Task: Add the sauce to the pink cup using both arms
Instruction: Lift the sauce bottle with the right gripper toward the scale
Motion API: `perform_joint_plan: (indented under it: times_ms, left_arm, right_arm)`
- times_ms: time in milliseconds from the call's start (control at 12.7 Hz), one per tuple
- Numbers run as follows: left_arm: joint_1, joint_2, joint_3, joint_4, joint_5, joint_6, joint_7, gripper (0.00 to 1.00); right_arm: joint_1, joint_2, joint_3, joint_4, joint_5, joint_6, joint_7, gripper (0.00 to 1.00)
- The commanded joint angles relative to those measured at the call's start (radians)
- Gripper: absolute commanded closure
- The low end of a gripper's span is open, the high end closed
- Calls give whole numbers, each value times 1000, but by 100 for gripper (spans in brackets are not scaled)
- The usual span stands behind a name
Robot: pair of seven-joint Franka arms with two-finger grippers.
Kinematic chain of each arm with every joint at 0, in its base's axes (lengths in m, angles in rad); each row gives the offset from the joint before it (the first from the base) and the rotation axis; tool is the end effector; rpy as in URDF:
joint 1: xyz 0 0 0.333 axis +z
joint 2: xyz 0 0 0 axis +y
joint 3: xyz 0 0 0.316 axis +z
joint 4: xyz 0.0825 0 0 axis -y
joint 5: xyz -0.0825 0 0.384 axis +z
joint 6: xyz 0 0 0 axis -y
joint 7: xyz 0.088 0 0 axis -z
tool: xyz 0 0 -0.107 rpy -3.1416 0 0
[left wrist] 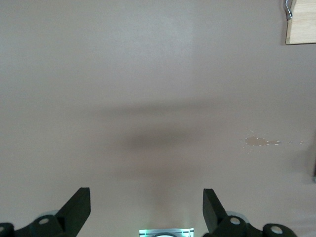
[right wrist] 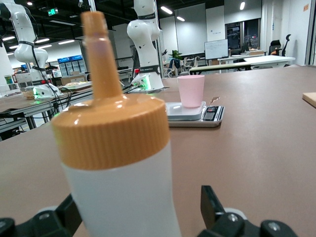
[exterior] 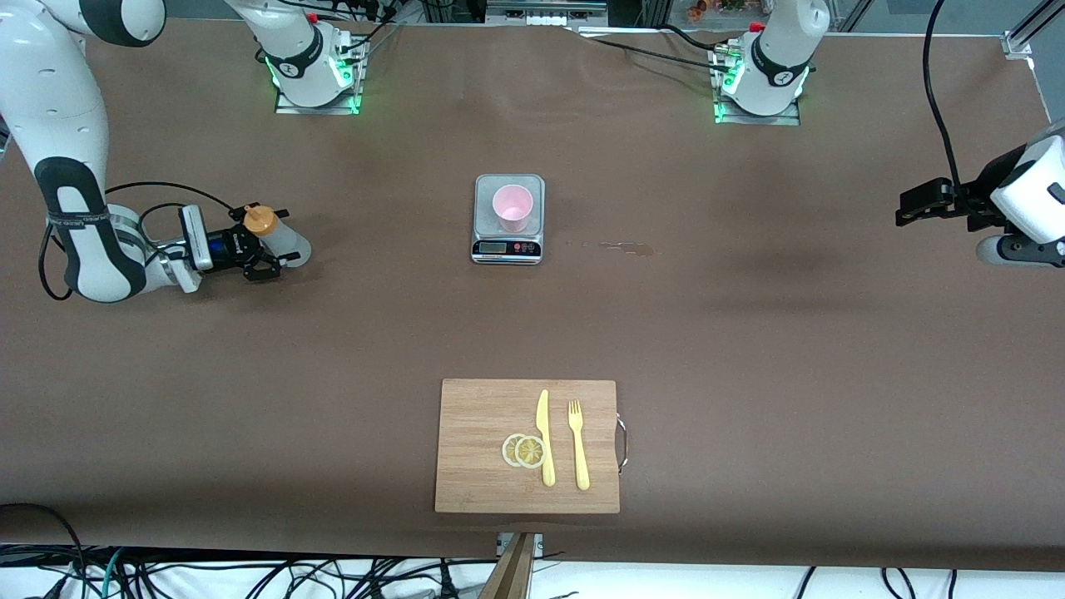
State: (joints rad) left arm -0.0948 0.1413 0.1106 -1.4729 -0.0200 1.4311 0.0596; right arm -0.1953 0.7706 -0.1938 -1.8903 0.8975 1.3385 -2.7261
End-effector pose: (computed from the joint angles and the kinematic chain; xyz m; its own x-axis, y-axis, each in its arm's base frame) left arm 0.5803 0.0023 0.5792 0.9825 -0.0451 -0.1806 -0.0430 -0.9990 0.0152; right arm 0.4862 -0.0984 0.1035 0.0489 0.2158 0.9752 0.9303 0.3456 -0.1231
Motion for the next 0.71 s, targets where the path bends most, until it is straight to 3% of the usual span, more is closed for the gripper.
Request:
perform_joint_plan:
  times_ms: [0,79,157,236,629]
  left_arm:
    - [0,3,-9,0,28,-4,17,0]
    - [-5,4,-9,3,28,-4,17,0]
    - [-9,6,-11,11,28,-4,16,0]
    - [-11,6,-11,14,25,-4,16,0]
    - [-23,7,-11,14,17,-3,13,0]
  right_arm:
    - [-13,1,25,-13,40,-10,-70,23]
    - [-4,-5,27,-12,49,-10,-67,48]
    - [20,-17,28,-7,57,-1,-54,65]
    - [45,-31,27,-4,90,4,-37,75]
    - [206,-241,17,-16,80,201,265,79]
